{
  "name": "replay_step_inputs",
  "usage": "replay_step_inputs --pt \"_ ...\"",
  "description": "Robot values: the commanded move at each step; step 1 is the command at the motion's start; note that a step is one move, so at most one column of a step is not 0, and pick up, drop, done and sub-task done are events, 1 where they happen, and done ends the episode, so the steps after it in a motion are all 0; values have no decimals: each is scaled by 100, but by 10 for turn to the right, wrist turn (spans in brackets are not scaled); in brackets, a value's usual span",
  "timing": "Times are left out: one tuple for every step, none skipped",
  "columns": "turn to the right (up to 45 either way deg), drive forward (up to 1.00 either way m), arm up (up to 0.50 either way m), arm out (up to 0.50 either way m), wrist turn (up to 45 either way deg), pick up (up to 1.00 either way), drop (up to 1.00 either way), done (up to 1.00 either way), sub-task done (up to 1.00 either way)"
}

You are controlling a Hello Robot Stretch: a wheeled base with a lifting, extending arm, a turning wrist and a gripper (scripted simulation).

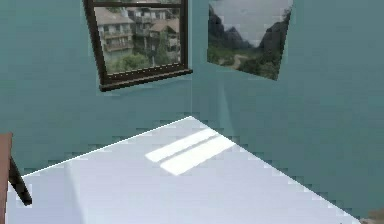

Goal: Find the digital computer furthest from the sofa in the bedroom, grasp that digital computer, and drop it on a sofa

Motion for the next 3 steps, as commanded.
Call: replay_step_inputs --pt "0 0 44 0 0 0 0 0 0" --pt "0 0 0 0 -450 0 0 0 0" --pt "0 0 0 0 -420 0 0 0 0"
